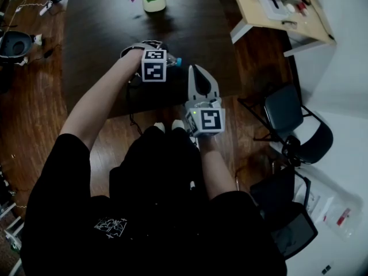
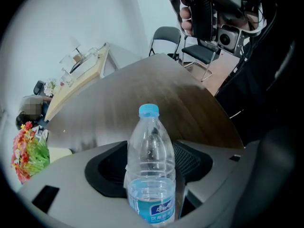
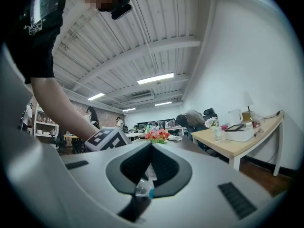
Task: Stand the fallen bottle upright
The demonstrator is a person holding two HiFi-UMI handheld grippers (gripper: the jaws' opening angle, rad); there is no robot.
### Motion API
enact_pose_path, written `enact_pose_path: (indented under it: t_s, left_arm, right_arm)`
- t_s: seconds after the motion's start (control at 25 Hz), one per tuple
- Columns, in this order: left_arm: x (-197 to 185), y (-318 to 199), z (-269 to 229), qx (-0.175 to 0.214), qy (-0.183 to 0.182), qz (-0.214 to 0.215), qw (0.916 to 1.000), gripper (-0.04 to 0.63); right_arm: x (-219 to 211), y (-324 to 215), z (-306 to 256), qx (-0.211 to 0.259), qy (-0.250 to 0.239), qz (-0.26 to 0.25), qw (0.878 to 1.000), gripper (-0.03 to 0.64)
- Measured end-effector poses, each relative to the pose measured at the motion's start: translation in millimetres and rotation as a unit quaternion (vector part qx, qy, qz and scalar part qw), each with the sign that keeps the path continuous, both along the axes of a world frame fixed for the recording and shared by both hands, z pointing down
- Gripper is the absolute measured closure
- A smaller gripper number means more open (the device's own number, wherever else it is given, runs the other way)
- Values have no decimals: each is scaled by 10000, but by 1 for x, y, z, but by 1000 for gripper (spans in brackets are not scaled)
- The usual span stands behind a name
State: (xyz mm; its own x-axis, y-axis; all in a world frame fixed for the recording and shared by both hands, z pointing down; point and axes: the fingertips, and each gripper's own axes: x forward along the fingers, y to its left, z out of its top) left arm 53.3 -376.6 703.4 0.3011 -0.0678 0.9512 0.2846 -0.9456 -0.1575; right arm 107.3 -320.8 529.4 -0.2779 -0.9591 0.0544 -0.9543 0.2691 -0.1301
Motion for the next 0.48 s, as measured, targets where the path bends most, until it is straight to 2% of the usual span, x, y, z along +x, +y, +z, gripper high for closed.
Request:
enact_pose_path:
  t_s: [0.16,0.28,0.32,0.4,0.48]
  left_arm:
    - [0,-2,-23,-111,562,-389,9976,304]
    - [2,-8,-48,-173,1300,-972,9866,304]
    - [1,-10,-55,-214,1580,-1214,9797,304]
    - [-2,-16,-71,-278,2182,-1696,9607,304]
    - [-7,-25,-87,-205,2820,-2151,9347,304]
  right_arm:
    - [-2,0,-6,-13,-15,-26,10000,601]
    - [-6,1,-11,-25,-50,-86,9999,603]
    - [-9,2,-13,-22,-59,-116,9999,603]
    - [-15,2,-15,-5,-43,-195,9998,603]
    - [-21,3,-17,11,3,-282,9996,603]
